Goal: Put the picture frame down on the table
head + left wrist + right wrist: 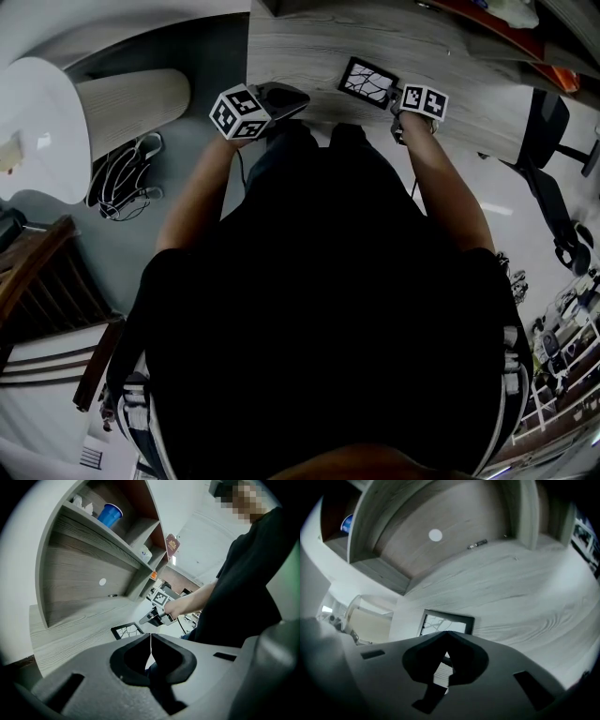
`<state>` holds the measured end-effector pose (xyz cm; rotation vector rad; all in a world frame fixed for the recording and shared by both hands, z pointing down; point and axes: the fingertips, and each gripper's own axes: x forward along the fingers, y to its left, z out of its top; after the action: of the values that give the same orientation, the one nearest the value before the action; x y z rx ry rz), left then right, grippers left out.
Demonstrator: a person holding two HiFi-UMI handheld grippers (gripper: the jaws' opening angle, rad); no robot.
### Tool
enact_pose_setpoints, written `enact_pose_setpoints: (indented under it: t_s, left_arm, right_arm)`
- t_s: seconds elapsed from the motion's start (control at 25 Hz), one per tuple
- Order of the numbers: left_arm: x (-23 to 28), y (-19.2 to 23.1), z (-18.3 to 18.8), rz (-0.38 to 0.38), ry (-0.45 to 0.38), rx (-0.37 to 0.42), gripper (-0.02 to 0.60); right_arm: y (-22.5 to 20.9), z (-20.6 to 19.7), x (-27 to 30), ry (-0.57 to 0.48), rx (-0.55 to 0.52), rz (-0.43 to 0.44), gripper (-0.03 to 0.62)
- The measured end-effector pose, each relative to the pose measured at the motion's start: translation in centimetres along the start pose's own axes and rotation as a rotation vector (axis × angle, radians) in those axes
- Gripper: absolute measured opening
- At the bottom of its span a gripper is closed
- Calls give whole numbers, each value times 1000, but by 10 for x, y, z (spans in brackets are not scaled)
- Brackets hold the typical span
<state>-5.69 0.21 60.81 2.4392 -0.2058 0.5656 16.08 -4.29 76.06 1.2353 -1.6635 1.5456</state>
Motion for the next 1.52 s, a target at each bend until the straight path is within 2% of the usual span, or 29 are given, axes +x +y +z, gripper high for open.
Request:
enact_pose_setpoints:
  t_s: [0.2, 0.4, 0.52, 0.72, 1.0, 1.24, 1.52]
  left_arm:
    - [2, 1, 9, 16, -28, 36, 18]
    - [4, 3, 13, 17, -28, 43, 18]
    - [1, 5, 22, 39, -64, 55, 18]
    - [-9, 8, 37, 76, -131, 80, 18]
    - [-26, 9, 62, 122, -226, 117, 18]
    - [-36, 2, 89, 177, -264, 236, 18]
    - [-40, -4, 120, 186, -292, 297, 18]
  right_arm:
    - [37, 36, -21, -160, -206, 3, 6]
    - [71, 62, -41, -299, -353, 19, 6]
    - [89, 73, -57, -377, -454, 26, 6]
    - [103, 85, -83, -497, -557, 16, 6]
    - [116, 98, -118, -645, -609, 10, 6]
    - [125, 106, -143, -712, -613, 21, 5]
    - [139, 120, -175, -768, -660, 17, 6]
